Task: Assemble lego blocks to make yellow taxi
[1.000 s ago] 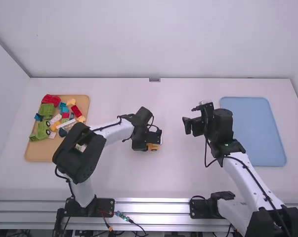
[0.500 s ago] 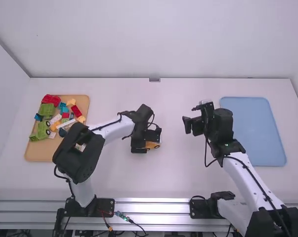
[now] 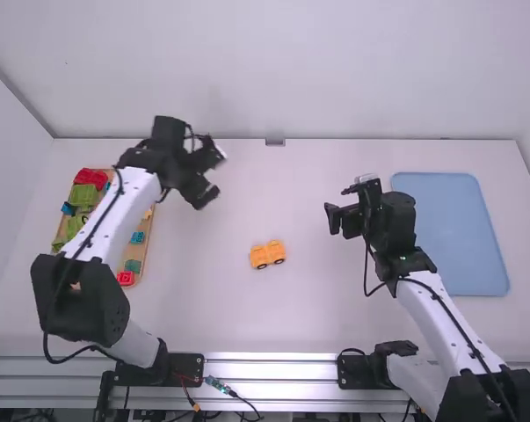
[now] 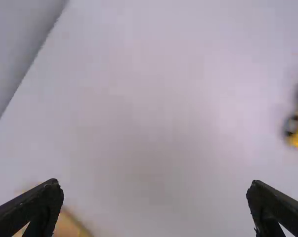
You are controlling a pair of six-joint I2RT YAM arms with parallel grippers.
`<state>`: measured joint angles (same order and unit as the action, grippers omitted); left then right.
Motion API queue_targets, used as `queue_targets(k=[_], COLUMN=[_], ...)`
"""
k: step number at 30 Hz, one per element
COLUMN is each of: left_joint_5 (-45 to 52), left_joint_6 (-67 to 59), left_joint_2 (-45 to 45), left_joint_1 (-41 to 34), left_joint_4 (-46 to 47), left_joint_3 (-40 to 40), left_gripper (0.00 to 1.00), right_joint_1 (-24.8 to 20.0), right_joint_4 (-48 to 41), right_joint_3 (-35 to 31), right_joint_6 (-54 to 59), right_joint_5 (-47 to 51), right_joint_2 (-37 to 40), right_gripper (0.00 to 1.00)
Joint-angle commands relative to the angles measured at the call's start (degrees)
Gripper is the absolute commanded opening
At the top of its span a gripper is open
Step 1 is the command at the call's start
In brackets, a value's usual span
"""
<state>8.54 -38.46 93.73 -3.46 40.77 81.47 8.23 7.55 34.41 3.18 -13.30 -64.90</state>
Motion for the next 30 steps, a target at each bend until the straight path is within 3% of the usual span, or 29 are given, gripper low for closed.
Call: queue_targets(k=[1, 6, 9, 19, 30], left_joint_5=[-2.86, -14.1, -15.58, -15.69, -15.15], left_joint_6=[17.46, 36.24, 40.68, 50.84, 51.43], left_joint_2=[0.26, 0.59, 0.59, 0.59, 1.97], left_joint_1=[5.68, 13.84, 16.41, 18.1, 18.69], left_joint_4=[-0.2, -6.36, -7.54, -11.83, -9.34], left_joint_3=[-0.61, -2.25, -2.82, -5.75, -5.4], left_gripper=[0.99, 0.99, 0.99, 0.99, 0.99], right_joint_1=[0.04, 0.04, 0.04, 0.04, 0.07], right_joint_4=[0.49, 1.1, 1.36, 2.7, 3.24], right_joint_3=[-0.31, -0.31, -0.31, -0.33, -0.33], right_joint_6=[-0.15, -0.08, -0.1, 0.09, 0.14], right_joint_5=[-0.42, -0.42, -0.39, 4.37, 4.15], right_joint_2=[1.02, 1.02, 1.02, 1.0, 1.0], right_gripper=[0.99, 0.99, 0.99, 0.99, 0.99])
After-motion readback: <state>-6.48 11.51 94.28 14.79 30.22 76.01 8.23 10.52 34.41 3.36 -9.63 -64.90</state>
